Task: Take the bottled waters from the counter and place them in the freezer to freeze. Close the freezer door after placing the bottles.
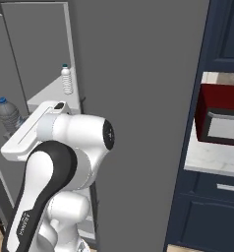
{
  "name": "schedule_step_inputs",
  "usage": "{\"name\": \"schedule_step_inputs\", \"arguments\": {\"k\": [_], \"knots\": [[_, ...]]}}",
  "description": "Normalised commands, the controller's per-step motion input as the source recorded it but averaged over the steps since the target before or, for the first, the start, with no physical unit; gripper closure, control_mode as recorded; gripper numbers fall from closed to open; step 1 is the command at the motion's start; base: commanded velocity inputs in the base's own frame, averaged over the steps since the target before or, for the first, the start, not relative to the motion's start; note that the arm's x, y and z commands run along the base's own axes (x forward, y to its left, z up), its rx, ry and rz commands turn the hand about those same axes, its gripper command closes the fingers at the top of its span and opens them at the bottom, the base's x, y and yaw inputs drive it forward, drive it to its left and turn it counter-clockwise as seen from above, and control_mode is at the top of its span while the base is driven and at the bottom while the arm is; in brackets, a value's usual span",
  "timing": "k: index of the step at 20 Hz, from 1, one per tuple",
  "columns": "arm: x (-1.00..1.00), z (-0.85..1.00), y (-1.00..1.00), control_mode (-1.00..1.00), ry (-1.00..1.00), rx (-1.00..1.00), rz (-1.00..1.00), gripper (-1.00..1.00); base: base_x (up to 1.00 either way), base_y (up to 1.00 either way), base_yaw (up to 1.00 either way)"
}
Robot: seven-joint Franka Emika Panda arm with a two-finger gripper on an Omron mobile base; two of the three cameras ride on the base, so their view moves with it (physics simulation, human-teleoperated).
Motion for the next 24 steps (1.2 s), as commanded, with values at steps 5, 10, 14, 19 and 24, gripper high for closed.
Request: {"name": "schedule_step_inputs", "arguments": {"k": [5,10,14,19,24], "knots": [[0.00,0.00,0.00,1.00,0.00,0.00,0.00,1.00,0.13,0.24,0.00],[0.00,0.00,0.00,1.00,0.00,0.00,0.00,1.00,0.12,0.41,0.00],[0.00,0.00,0.00,1.00,0.00,0.00,0.00,1.00,0.09,0.37,0.00],[0.00,0.00,0.00,1.00,0.00,0.00,0.00,1.00,0.04,0.18,0.00],[0.00,0.00,0.00,1.00,0.00,0.00,0.00,1.00,0.00,0.00,0.00]]}}
